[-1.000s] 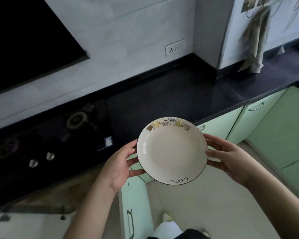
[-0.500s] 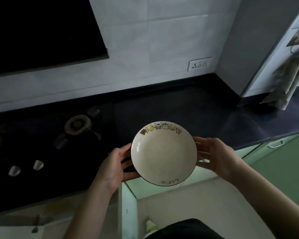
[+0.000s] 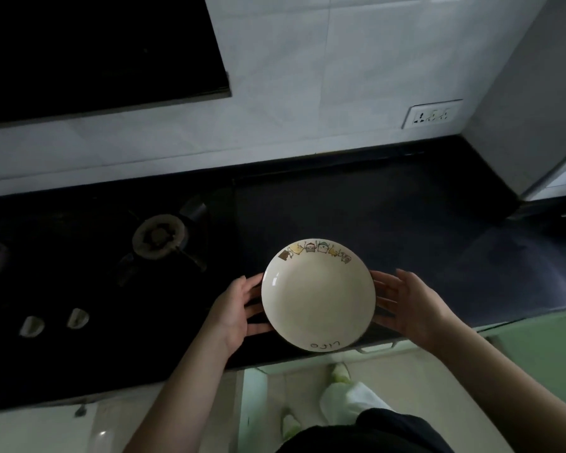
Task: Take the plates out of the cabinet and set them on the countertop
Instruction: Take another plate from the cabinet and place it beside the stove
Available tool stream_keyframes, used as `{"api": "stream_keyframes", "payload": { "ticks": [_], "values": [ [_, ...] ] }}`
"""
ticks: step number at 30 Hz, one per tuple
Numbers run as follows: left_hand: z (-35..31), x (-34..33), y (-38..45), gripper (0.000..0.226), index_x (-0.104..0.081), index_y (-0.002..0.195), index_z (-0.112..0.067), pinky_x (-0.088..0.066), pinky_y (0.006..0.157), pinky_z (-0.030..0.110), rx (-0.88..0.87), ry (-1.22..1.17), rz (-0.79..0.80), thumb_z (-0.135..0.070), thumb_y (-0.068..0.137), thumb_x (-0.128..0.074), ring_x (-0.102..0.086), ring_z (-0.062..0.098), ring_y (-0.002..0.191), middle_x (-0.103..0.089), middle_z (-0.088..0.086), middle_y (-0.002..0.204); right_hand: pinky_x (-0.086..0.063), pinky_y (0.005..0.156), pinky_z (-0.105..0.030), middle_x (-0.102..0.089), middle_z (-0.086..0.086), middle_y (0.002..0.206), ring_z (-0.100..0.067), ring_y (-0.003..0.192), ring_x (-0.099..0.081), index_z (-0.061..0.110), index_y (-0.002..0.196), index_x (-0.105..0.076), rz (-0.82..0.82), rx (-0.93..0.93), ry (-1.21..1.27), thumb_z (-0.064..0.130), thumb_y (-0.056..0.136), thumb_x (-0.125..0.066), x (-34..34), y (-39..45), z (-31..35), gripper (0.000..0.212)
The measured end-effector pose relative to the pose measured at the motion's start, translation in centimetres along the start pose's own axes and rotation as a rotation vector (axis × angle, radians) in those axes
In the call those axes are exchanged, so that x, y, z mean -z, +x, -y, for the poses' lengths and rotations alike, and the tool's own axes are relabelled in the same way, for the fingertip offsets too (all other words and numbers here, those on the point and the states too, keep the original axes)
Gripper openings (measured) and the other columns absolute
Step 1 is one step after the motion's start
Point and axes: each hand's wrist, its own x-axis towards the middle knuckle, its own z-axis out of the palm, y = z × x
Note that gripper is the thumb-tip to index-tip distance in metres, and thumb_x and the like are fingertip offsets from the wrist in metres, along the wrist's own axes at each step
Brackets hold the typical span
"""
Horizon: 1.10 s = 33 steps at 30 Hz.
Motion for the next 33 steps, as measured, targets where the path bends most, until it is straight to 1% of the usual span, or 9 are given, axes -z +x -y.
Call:
{"api": "stream_keyframes", "payload": {
  "ticks": [3, 6, 9, 14, 17, 20, 25, 28, 33],
  "values": [
    [-0.9, -0.7, 2.2, 0.044, -0.056, 0.134, -0.024, -0.057, 0.072, 0.047, 0.012, -0.011, -0.038, -0.045, 0.104, -0.032, -0.058, 0.023, 0.114, -0.057, 0.002, 0.135, -0.044, 0.100, -0.052, -0.065, -0.010, 0.121, -0.032, 0.113, -0.059, 0.016, 0.120, -0.061, 0.041, -0.048, 0.001, 0.041, 0.102, -0.028, -0.6, 2.9, 1.4, 0.045],
    [-2.0, -1.3, 4.5, 0.046, -0.056, 0.136, -0.025, -0.057, 0.070, 0.045, 0.019, -0.004, -0.057, -0.048, 0.103, -0.034, -0.058, 0.020, 0.112, -0.055, 0.001, 0.135, -0.039, 0.105, -0.053, -0.064, -0.008, 0.122, -0.031, 0.114, -0.058, 0.018, 0.117, -0.060, 0.074, -0.066, 0.003, 0.039, 0.102, -0.028, -1.1, 5.9, 3.0, 0.041],
    [-3.0, -2.0, 6.7, 0.048, -0.052, 0.140, -0.025, -0.057, 0.072, 0.045, 0.032, 0.004, -0.087, -0.050, 0.102, -0.036, -0.057, 0.019, 0.111, -0.053, -0.001, 0.135, -0.039, 0.106, -0.053, -0.063, -0.007, 0.120, -0.030, 0.115, -0.057, 0.018, 0.114, -0.060, 0.098, -0.089, 0.004, 0.037, 0.103, -0.028, -1.7, 8.9, 4.5, 0.039],
    [-3.8, -3.1, 9.4, 0.050, -0.047, 0.143, -0.025, -0.056, 0.073, 0.045, 0.046, -0.008, -0.155, -0.047, 0.098, -0.046, -0.056, 0.019, 0.107, -0.047, 0.002, 0.147, -0.039, 0.104, -0.049, -0.061, -0.001, 0.118, -0.025, 0.117, -0.054, 0.019, 0.123, -0.055, 0.115, -0.144, -0.021, 0.035, 0.103, -0.028, -2.5, 13.0, 6.2, 0.037],
    [-4.0, -3.8, 10.4, 0.049, -0.044, 0.143, -0.024, -0.056, 0.077, 0.047, 0.048, -0.011, -0.197, -0.042, 0.098, -0.050, -0.056, 0.018, 0.102, -0.049, 0.002, 0.146, -0.039, 0.105, -0.050, -0.061, -0.002, 0.121, -0.025, 0.116, -0.054, 0.019, 0.114, -0.059, 0.105, -0.167, -0.052, 0.031, 0.102, -0.033, -2.7, 15.0, 6.6, 0.032],
    [-4.1, -3.9, 11.1, 0.049, -0.044, 0.144, -0.025, -0.055, 0.078, 0.049, 0.075, -0.016, -0.217, -0.042, 0.098, -0.050, -0.054, 0.020, 0.106, -0.046, 0.003, 0.148, -0.044, 0.100, -0.050, -0.062, -0.002, 0.125, -0.025, 0.115, -0.056, 0.021, 0.107, -0.062, 0.103, -0.196, -0.045, 0.024, 0.097, -0.041, -2.6, 16.3, 6.6, 0.024],
    [-4.1, -3.8, 12.1, 0.053, -0.040, 0.147, -0.024, -0.053, 0.090, 0.054, 0.096, 0.001, -0.226, -0.041, 0.098, -0.051, -0.053, 0.026, 0.122, -0.046, 0.003, 0.149, -0.049, 0.086, -0.042, -0.063, -0.001, 0.124, -0.021, 0.111, -0.058, 0.021, 0.108, -0.062, 0.108, -0.203, -0.049, 0.019, 0.098, -0.042, -2.5, 16.8, 6.8, 0.023],
    [-4.0, -3.7, 12.6, 0.057, -0.037, 0.148, -0.025, -0.052, 0.092, 0.056, 0.122, 0.018, -0.227, -0.043, 0.097, -0.053, -0.049, 0.029, 0.129, -0.044, 0.004, 0.151, -0.047, 0.087, -0.043, -0.062, -0.001, 0.124, -0.023, 0.113, -0.056, 0.020, 0.112, -0.060, 0.082, -0.217, -0.031, 0.021, 0.098, -0.040, -2.4, 17.1, 6.6, 0.024],
    [-3.8, -3.8, 13.2, 0.056, -0.039, 0.148, -0.026, -0.055, 0.087, 0.053, 0.129, 0.015, -0.227, -0.044, 0.097, -0.053, -0.051, 0.028, 0.127, -0.044, 0.003, 0.150, -0.047, 0.092, -0.045, -0.062, -0.001, 0.126, -0.022, 0.116, -0.056, 0.019, 0.115, -0.062, 0.067, -0.214, -0.025, 0.021, 0.096, -0.042, -2.2, 17.9, 6.2, 0.027]
  ]
}}
